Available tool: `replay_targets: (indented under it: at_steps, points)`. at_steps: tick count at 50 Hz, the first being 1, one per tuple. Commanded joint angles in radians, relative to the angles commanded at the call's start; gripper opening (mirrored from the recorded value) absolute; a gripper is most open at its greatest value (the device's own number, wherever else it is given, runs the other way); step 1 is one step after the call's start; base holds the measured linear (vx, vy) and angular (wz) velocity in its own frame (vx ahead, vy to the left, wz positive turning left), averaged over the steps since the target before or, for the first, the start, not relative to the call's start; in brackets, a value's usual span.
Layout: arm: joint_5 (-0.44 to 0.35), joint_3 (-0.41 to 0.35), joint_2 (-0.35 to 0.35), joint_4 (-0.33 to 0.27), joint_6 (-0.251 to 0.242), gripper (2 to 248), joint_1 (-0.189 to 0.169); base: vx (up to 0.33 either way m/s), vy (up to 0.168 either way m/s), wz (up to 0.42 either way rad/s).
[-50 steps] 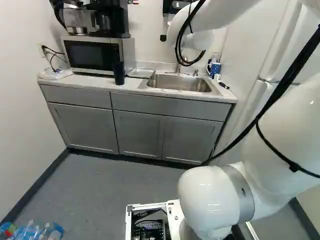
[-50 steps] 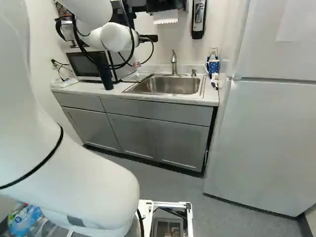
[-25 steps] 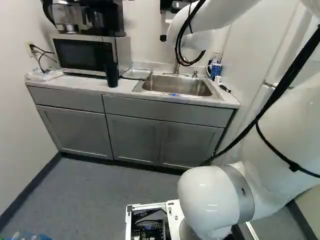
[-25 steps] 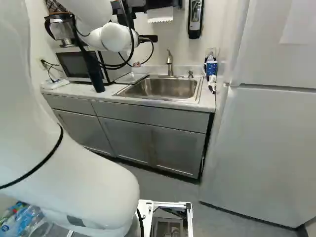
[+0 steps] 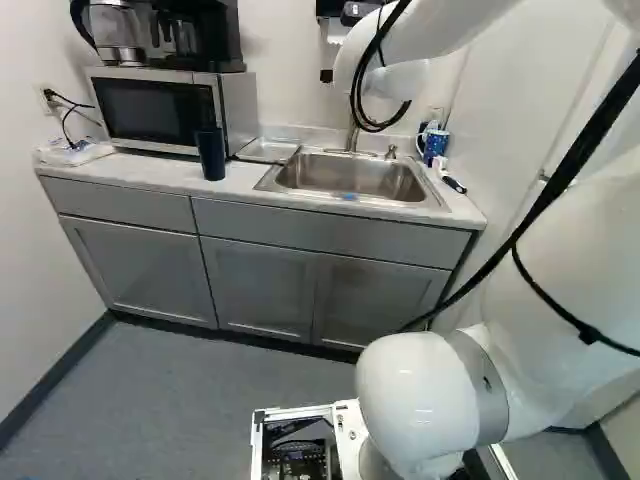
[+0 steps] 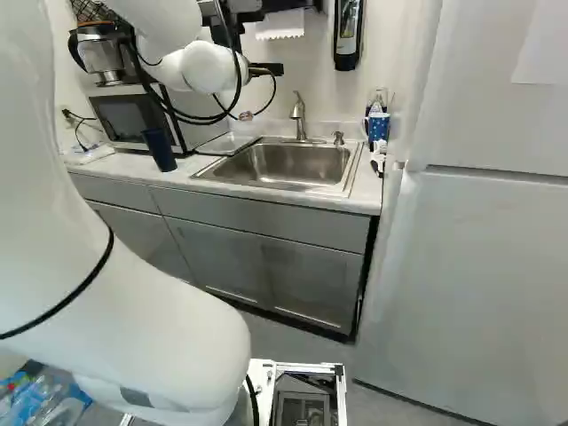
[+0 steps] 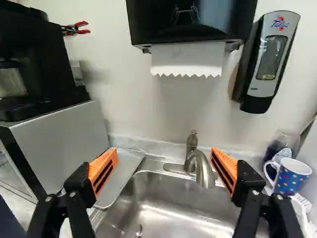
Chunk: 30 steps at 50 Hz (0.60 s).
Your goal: Rinse the cup and place it in the tray
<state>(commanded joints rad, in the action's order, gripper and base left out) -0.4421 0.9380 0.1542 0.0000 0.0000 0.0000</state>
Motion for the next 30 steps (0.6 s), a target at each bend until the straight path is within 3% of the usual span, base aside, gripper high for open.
replay_targets:
  at_steps: [16, 30]
  points:
    - [0.0, 0.0, 0.0, 0.0, 0.0, 247, 0.0, 0.097, -0.04, 0.152]
    - [0.0, 0.0, 0.0, 0.0, 0.0, 247, 0.0, 0.079, -0.064, 0.01]
